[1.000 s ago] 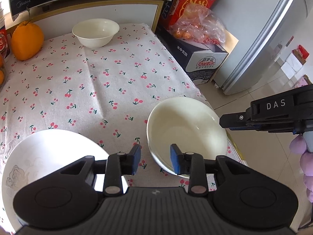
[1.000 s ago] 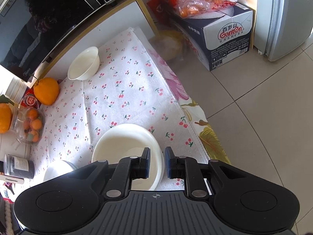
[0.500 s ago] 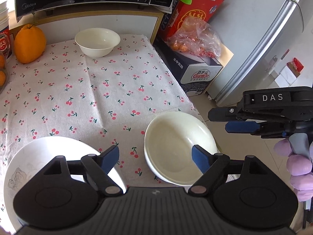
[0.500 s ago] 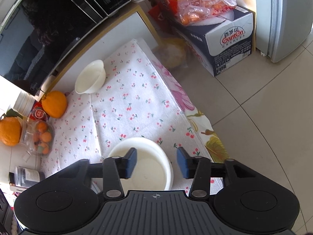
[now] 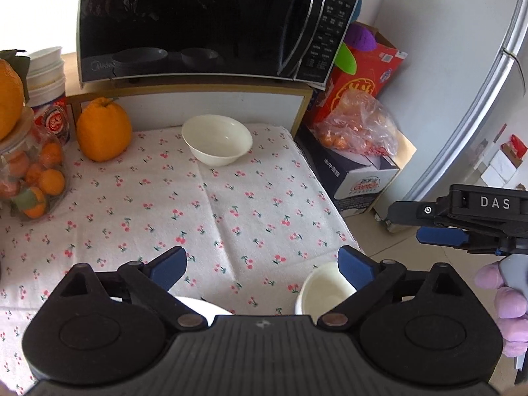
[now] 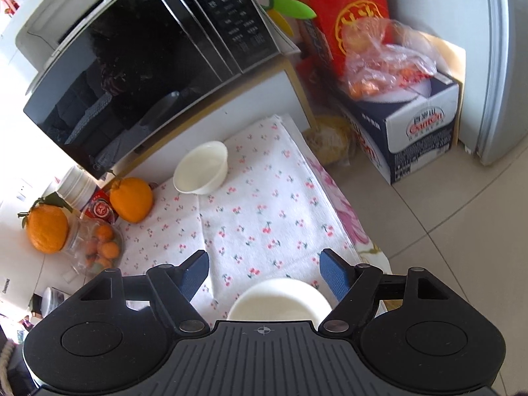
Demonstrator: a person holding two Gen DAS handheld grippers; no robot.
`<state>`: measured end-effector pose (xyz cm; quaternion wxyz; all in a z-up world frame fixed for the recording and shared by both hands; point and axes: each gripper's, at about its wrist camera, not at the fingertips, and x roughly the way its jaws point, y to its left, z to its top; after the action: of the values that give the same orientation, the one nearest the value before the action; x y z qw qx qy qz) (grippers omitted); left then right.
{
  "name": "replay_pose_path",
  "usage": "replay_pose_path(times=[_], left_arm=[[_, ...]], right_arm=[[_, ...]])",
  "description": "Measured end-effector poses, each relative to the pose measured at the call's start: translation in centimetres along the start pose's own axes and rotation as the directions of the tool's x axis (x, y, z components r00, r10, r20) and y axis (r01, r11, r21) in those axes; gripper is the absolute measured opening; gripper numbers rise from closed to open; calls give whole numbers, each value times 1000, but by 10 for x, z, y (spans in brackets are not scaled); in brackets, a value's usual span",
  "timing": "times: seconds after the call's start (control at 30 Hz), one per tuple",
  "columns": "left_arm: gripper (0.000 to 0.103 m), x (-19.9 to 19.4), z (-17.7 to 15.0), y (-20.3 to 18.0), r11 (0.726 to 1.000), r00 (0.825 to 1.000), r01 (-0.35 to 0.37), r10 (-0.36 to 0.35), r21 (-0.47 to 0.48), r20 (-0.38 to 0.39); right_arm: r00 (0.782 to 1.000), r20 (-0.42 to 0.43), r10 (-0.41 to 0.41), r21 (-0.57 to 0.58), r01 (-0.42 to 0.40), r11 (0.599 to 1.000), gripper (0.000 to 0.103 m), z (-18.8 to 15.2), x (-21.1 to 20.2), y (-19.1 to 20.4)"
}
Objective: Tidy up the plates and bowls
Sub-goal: 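Move the open left gripper to the white bowl beside the orange, then close the left gripper on the white bowl rim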
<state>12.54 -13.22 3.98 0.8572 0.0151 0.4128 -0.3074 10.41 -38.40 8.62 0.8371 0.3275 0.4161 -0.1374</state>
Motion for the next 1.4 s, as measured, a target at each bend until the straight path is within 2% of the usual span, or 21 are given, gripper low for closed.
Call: replay_pose_path(times=[0.4, 0.77, 0.87, 1.03, 1.23, 1.4], left_arm=[[101, 22, 36, 43, 994, 994, -107, 108, -27, 16], [102, 75, 67, 62, 981, 980, -185, 181, 51, 80], [102, 92, 73, 62, 979, 979, -189, 183, 72, 89], [102, 120, 81, 67, 974, 975, -214, 207, 77, 83], [100, 145, 87, 77, 966, 969, -244, 241, 81, 44], [93, 155, 94, 82, 968, 972, -234, 232, 90, 33]], right_arm=[[999, 33, 12, -83, -10, 996, 83, 35, 36, 46], [997, 69, 44, -41, -41, 998, 84, 73, 96, 44], [997, 59, 59, -23, -58, 998, 84, 80, 115, 40], [989, -3, 147, 28, -147, 989, 84, 91, 156, 34], [995, -52, 80, -15, -81, 997, 84, 95, 192, 38], [991, -64, 115, 5, -114, 993, 84, 100, 207, 41]])
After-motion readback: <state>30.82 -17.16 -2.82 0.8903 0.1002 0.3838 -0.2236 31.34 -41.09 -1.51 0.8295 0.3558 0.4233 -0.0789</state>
